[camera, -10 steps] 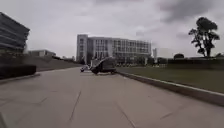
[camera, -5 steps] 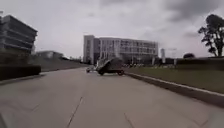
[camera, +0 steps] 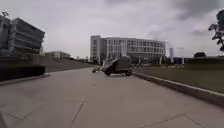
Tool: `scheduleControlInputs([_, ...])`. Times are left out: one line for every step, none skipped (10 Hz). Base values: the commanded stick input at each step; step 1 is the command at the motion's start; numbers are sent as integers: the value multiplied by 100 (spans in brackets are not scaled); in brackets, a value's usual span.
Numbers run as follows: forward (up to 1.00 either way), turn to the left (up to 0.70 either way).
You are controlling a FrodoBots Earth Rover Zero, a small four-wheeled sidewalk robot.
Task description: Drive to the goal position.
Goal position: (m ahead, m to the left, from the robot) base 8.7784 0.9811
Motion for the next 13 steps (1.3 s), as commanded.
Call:
scheduleControlInputs([70, 14])
scheduleControlInputs([70, 14])
scheduleControlInputs([70, 14])
scheduleControlInputs([70, 14])
scheduleControlInputs([70, 14])
scheduleControlInputs([70, 14])
scheduleControlInputs([70, 14])
scheduleControlInputs([70, 14])
scheduleControlInputs([70, 14])
scheduleControlInputs([70, 14])
scheduleControlInputs([70, 14])
scheduleControlInputs([70, 14])
scheduleControlInputs([70, 14])
